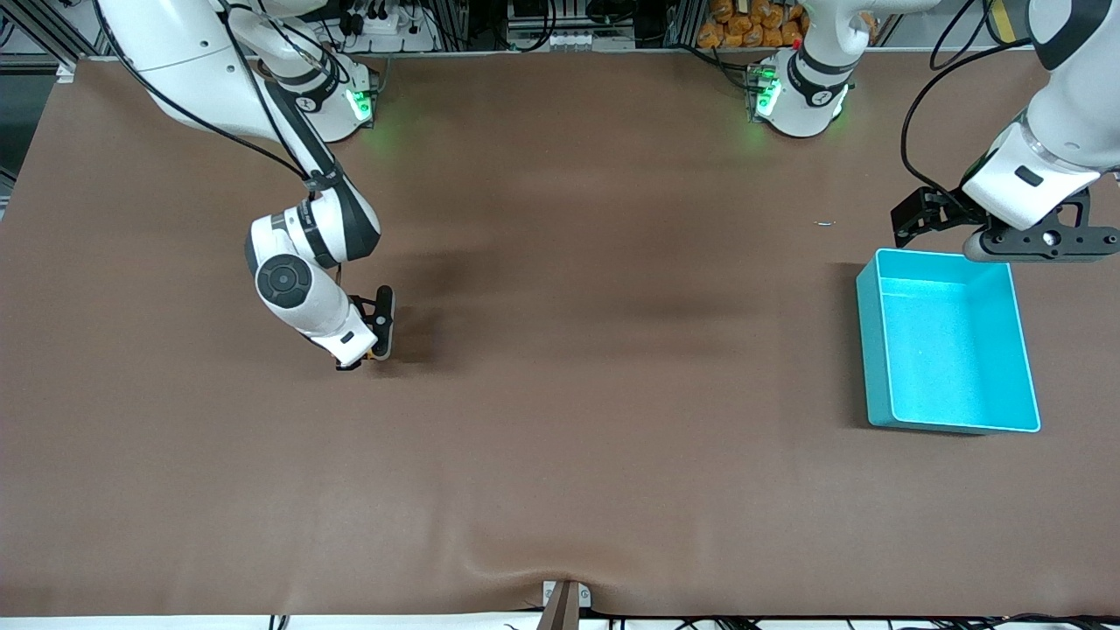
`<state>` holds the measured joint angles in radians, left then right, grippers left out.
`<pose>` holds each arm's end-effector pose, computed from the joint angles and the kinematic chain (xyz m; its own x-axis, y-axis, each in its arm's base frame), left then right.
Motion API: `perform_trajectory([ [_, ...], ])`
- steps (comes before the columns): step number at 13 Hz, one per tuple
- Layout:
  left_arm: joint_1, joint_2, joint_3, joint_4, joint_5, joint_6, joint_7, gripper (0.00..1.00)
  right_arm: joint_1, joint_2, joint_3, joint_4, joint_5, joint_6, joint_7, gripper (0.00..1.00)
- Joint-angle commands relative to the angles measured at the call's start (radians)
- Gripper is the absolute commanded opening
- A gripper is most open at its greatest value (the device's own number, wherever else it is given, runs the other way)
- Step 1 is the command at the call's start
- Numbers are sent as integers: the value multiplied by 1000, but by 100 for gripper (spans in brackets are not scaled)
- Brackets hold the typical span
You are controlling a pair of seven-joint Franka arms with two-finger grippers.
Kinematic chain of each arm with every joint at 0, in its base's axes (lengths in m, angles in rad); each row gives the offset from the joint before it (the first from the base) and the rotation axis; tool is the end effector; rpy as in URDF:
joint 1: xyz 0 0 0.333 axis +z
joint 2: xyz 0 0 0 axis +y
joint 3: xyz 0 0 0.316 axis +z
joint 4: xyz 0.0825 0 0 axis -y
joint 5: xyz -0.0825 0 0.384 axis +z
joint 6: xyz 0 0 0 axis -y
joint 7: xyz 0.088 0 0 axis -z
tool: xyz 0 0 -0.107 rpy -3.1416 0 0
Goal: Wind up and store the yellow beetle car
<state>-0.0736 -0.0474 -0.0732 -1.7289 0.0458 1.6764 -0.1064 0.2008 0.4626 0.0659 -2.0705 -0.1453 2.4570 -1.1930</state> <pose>0.5404 -0.0762 0.5847 0.9990 -0.0452 -0.0001 -0.0452 -0.9978 -0.0492 0.5612 0.1533 0.1982 -0.0011 0.9969 -0.0782 0.9987 -0.0029 -0.0513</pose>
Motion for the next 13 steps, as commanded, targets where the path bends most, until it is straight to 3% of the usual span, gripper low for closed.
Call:
perform_trajectory([
  [1, 6, -2, -3, 11, -3, -6, 5, 100, -15, 14, -3, 7, -49, 5, -4, 35],
  [13, 6, 0, -3, 11, -3, -6, 5, 100, -136, 19, -5, 3, -62, 5, -118, 35],
])
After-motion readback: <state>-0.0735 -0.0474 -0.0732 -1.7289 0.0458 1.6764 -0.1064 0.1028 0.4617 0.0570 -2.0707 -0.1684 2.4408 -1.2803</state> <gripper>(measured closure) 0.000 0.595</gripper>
